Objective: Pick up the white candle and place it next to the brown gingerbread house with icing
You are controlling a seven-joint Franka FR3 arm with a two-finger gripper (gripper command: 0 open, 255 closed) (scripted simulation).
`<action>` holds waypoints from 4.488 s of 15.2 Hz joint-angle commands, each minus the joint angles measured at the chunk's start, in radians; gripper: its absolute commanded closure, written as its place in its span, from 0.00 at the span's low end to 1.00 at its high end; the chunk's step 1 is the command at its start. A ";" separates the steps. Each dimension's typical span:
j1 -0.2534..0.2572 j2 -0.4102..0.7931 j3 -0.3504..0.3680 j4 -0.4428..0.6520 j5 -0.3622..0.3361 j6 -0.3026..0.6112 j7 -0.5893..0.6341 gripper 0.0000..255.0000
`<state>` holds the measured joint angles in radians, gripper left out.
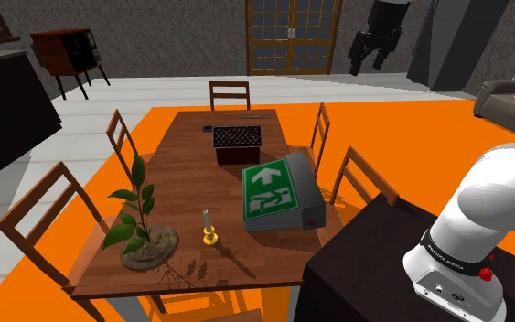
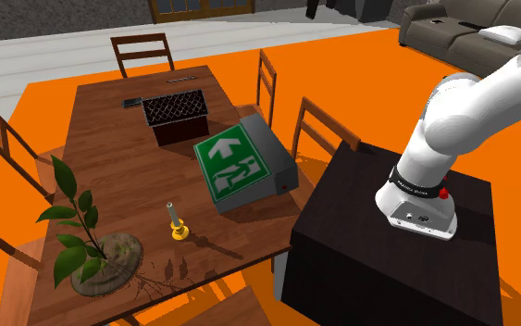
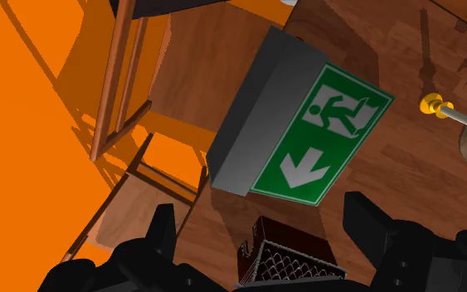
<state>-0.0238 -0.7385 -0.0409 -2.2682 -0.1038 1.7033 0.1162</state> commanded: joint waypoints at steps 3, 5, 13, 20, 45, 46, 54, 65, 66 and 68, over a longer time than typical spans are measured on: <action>0.010 0.009 0.030 -0.038 0.016 0.044 0.041 0.00; 0.020 0.024 0.060 -0.072 0.031 0.089 0.082 0.00; 0.059 0.139 0.187 -0.157 0.082 0.279 0.247 0.00; 0.080 0.309 0.303 -0.162 0.094 0.447 0.400 0.00; 0.274 1.230 0.440 0.374 -0.378 0.698 1.093 0.00; 0.292 1.269 0.433 0.412 -0.390 0.693 1.108 0.00; 0.346 1.409 0.393 0.523 -0.436 0.717 1.148 0.00; 0.352 1.436 0.382 0.533 -0.448 0.734 1.155 1.00; 0.352 1.436 0.382 0.533 -0.448 0.734 1.155 1.00; 0.352 1.436 0.382 0.533 -0.448 0.734 1.155 1.00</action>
<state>0.3284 0.6978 0.3416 -1.7351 -0.5514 2.4371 1.2707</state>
